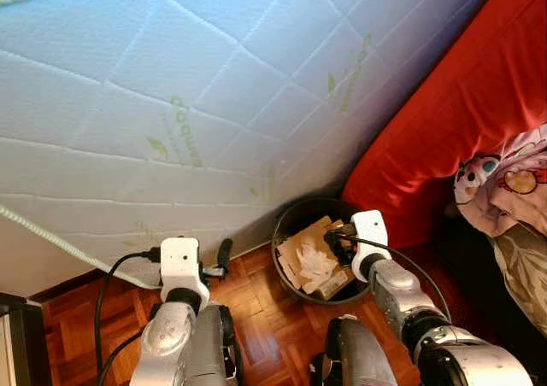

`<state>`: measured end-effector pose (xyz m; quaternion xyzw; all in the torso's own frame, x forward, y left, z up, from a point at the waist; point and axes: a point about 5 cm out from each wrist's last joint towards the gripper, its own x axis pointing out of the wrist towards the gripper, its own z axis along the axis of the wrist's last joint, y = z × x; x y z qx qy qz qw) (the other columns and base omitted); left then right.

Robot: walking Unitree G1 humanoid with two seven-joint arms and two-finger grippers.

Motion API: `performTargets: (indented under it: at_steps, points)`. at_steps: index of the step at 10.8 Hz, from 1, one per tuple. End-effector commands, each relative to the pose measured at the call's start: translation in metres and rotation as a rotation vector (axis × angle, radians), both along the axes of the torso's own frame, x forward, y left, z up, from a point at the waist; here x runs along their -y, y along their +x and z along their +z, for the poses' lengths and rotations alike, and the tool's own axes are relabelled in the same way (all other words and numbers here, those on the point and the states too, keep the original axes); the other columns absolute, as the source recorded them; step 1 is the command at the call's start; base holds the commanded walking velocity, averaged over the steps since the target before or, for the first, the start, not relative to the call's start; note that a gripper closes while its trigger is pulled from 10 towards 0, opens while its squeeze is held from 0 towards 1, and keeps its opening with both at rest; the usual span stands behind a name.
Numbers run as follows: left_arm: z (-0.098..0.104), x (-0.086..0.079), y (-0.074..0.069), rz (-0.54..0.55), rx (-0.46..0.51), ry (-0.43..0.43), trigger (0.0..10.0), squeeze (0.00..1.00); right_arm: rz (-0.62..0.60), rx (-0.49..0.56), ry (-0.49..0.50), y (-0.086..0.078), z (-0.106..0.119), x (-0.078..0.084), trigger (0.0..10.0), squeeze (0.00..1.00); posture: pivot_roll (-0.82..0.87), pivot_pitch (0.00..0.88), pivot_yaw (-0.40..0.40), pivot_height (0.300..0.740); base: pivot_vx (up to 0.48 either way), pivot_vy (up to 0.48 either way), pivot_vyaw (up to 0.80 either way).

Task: Clean up the room

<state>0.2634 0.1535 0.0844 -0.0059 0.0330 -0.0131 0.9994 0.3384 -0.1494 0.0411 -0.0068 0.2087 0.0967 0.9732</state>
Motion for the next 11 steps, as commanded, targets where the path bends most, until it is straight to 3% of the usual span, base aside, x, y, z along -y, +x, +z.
performTargets:
  at_steps: [1, 3, 4, 5, 7, 9, 11]
  points:
    - [-0.016, -0.006, -0.005, 0.017, -0.058, 0.008, 10.0, 0.0, -0.071, -0.017, 0.015, -0.008, -0.009, 0.015, 10.0, 0.0, 0.09, 0.264, -0.065, 0.625, 0.0, 0.0, 0.0]
    - [-0.031, -0.02, -0.006, 0.038, -0.107, 0.035, 10.0, 0.0, -0.203, 0.048, 0.082, -0.02, -0.014, 0.042, 10.0, 0.0, 0.07, 0.197, -0.055, 0.625, 0.0, 0.0, 0.0]
    - [-0.04, -0.026, -0.007, 0.05, -0.141, 0.039, 10.0, 0.0, -0.253, 0.044, 0.097, -0.035, -0.026, 0.053, 10.0, 0.0, 0.06, 0.168, -0.051, 0.635, 0.0, 0.0, 0.0]
    - [-0.06, -0.029, -0.008, 0.045, -0.218, 0.032, 10.0, 0.0, -0.316, -0.019, 0.094, -0.069, -0.054, 0.064, 10.0, 0.0, 0.06, 0.121, -0.045, 0.655, 0.0, 0.0, 0.0]
    - [-0.084, -0.032, -0.011, 0.043, -0.312, 0.049, 10.0, 0.0, -0.361, -0.2, 0.092, -0.131, -0.099, 0.058, 10.0, 0.0, 0.04, 0.044, -0.032, 0.69, 0.0, 0.0, 0.0]
    - [-0.102, -0.033, -0.014, 0.037, -0.395, 0.073, 10.0, 0.0, -0.39, -0.263, 0.131, -0.143, -0.109, 0.045, 10.0, 0.0, 0.01, 0.0, -0.027, 0.72, 0.0, 0.0, 0.0]
    - [-0.121, -0.035, -0.024, 0.06, -0.492, 0.071, 10.0, 0.0, -0.315, -0.326, 0.108, -0.141, -0.113, 0.033, 10.0, 0.0, -0.02, 0.0, -0.04, 0.74, 0.0, 0.0, 0.0]
